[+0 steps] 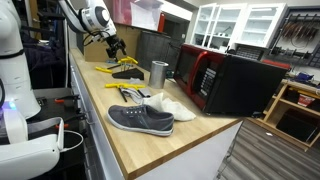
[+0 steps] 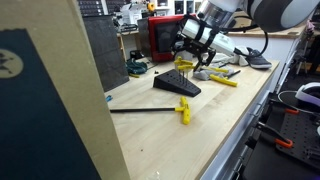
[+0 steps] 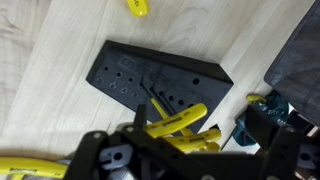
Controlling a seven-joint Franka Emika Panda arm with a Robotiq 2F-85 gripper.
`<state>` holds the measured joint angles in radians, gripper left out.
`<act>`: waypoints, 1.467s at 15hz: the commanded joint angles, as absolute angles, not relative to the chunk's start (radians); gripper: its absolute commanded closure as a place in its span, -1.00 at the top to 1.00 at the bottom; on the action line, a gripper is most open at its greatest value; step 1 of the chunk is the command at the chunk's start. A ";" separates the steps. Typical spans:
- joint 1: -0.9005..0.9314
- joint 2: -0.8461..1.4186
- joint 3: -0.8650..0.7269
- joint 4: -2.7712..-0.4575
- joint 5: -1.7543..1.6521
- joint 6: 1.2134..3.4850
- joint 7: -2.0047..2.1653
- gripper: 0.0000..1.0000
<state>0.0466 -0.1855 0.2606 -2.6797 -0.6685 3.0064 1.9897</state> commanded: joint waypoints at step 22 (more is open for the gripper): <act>0.058 -0.204 0.184 -2.700 -0.679 3.012 1.734 1.00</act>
